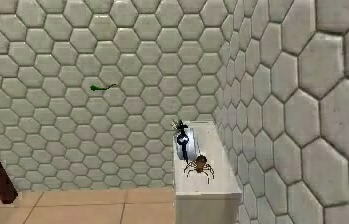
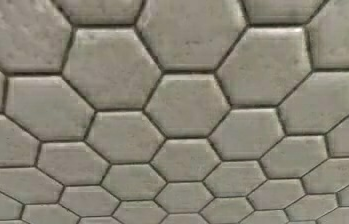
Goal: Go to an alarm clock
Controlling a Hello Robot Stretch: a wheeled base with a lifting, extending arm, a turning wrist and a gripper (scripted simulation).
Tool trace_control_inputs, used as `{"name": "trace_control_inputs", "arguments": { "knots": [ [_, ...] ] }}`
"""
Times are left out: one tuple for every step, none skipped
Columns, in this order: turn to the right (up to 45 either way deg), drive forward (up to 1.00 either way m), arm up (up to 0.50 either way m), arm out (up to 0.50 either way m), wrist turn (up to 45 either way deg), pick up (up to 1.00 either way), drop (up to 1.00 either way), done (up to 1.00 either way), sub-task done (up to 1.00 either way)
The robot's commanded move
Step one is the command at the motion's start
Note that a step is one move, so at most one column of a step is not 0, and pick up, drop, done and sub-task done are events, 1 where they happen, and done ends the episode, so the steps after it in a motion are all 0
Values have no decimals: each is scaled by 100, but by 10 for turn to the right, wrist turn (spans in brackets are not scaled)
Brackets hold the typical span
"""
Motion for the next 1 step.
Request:
{"name": "trace_control_inputs", "arguments": {
  "knots": [
    [0, 0, 0, 0, 0, 0, 0, 100, 0]
  ]
}}
